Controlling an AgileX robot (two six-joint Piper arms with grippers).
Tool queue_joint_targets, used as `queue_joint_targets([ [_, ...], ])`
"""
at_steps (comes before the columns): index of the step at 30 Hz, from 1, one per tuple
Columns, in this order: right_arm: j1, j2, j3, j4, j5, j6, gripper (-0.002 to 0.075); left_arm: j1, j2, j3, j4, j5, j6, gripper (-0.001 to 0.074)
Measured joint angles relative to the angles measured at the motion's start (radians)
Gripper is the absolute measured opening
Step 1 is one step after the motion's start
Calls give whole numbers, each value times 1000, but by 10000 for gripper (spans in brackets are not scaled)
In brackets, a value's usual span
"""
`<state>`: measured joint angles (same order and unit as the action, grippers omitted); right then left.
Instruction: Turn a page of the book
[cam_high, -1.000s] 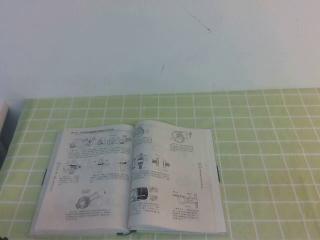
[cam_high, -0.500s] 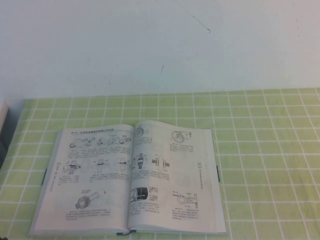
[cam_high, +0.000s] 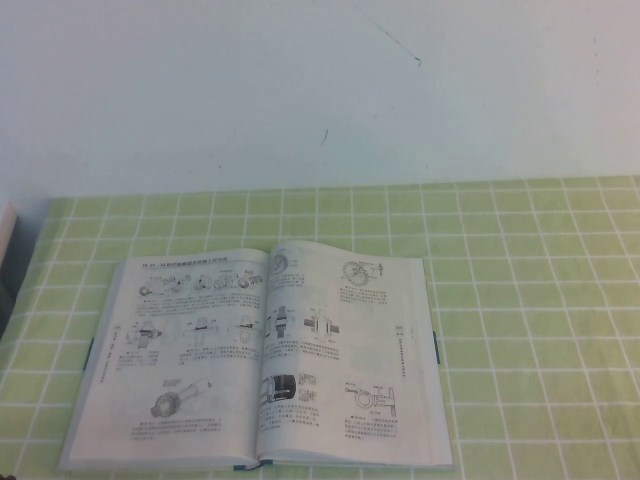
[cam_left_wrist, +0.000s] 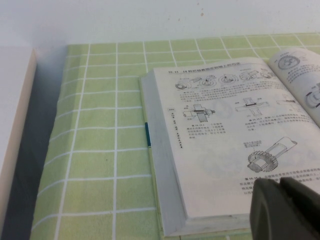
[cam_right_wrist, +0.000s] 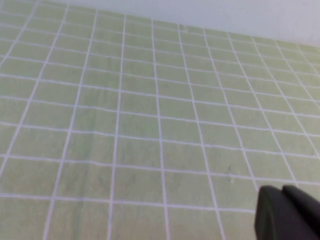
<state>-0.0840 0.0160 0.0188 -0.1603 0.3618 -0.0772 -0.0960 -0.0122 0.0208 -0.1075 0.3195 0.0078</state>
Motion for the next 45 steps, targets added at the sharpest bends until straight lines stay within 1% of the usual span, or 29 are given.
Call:
queue_joint_targets([
  [18,0,-28,0,11,0,175,-3,0,0,0,0,0,0,-4],
  [45,0,-28,0,25,0,153,-3,0,0,0,0,0,0,-4],
])
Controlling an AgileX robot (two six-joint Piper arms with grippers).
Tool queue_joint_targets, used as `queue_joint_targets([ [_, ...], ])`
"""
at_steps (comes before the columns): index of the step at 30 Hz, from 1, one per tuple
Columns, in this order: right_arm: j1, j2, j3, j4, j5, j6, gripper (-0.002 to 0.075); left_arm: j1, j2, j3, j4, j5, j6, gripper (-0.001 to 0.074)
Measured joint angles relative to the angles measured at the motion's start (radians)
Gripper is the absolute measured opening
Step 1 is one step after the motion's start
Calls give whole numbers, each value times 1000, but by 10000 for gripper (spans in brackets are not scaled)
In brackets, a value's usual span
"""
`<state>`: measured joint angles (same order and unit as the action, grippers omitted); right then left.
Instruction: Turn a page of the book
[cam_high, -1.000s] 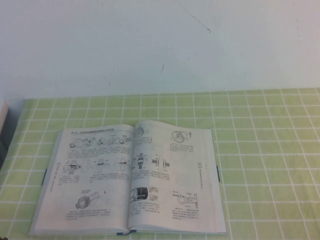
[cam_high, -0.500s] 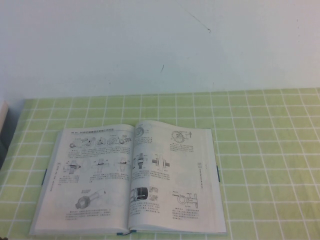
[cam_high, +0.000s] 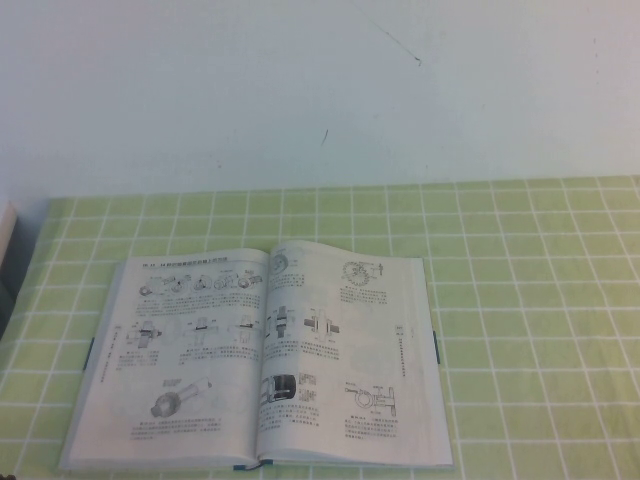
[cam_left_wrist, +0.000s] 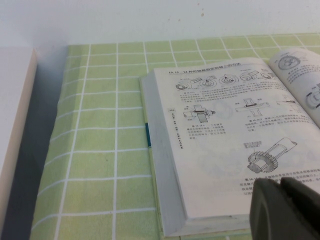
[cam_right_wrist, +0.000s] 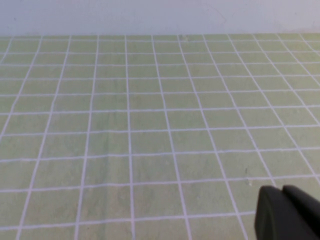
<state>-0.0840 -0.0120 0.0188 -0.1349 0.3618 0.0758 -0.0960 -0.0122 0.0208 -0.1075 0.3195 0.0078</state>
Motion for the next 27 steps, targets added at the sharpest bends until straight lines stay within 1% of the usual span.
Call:
queue_joint_targets([
  [10,0,0,0,135,-2,-6,-3,0,0,0,0,0,0,-4],
  [27,0,0,0,156,-2,-6,-3,0,0,0,0,0,0,-4],
])
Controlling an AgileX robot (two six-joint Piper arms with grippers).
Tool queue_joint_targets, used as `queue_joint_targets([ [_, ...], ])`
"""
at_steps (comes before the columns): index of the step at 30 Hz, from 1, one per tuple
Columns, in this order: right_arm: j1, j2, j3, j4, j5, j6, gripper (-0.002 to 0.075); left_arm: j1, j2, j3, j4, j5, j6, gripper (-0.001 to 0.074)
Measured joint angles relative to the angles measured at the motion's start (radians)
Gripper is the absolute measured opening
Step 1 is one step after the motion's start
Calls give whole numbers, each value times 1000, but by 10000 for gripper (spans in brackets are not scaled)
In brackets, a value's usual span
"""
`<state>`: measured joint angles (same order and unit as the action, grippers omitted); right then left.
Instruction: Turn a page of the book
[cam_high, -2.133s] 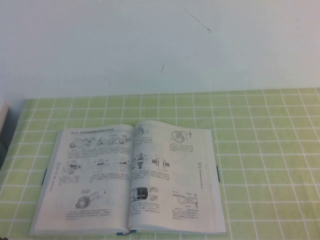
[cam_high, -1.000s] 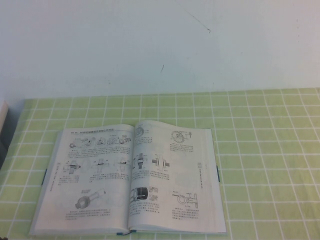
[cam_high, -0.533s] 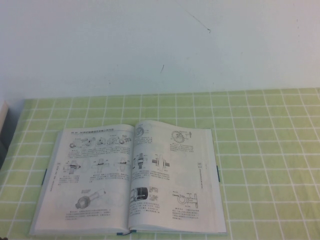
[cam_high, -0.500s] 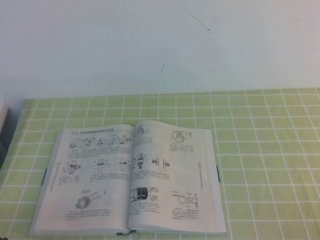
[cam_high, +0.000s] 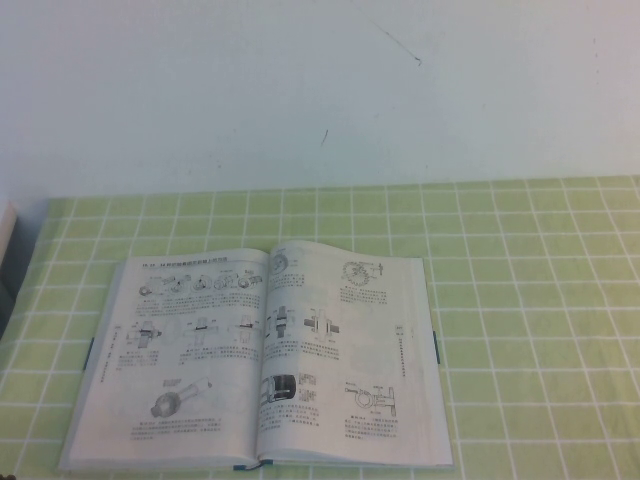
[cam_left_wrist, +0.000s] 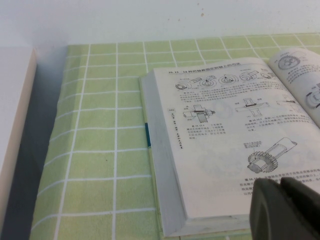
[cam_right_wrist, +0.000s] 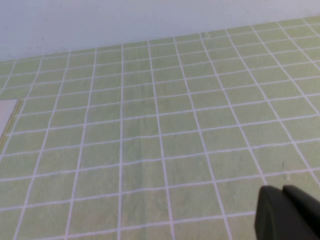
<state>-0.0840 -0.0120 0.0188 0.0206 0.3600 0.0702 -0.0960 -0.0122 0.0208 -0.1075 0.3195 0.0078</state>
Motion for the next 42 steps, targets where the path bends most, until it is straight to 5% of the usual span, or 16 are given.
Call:
queue_joint_targets([
  [42,0,0,0,-11,4,-80,-3,0,0,0,0,0,0,-4],
])
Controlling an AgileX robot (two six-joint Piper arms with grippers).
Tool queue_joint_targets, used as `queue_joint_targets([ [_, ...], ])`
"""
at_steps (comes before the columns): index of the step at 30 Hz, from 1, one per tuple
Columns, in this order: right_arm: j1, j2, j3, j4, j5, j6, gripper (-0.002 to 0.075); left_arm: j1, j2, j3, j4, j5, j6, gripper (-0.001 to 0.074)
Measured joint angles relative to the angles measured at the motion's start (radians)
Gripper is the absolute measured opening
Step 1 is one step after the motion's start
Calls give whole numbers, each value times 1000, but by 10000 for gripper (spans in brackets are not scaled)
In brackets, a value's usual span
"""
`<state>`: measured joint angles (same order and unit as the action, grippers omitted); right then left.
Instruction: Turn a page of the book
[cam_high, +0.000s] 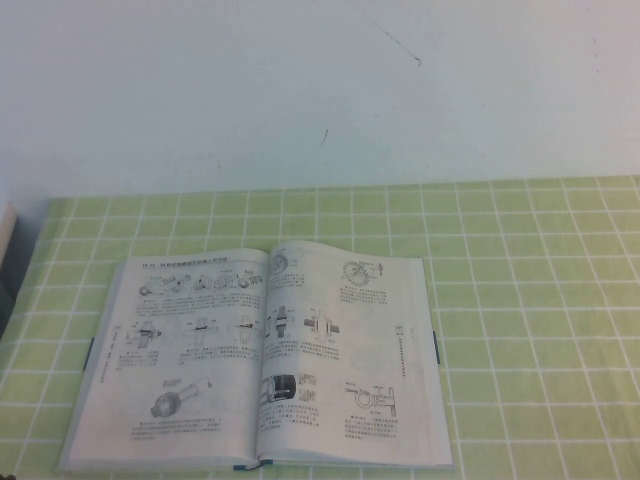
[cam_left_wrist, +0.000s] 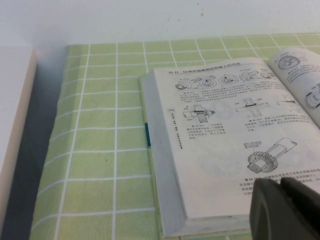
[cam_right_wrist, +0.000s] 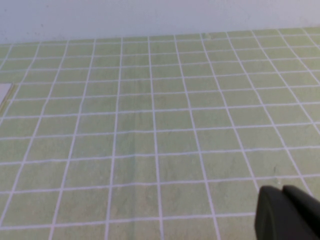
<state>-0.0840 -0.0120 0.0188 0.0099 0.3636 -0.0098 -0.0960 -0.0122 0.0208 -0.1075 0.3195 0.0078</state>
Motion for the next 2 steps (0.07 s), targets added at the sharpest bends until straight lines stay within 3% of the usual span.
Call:
queue_joint_targets([
  [2,0,0,0,0,0,0,-3,0,0,0,0,0,0,-4],
])
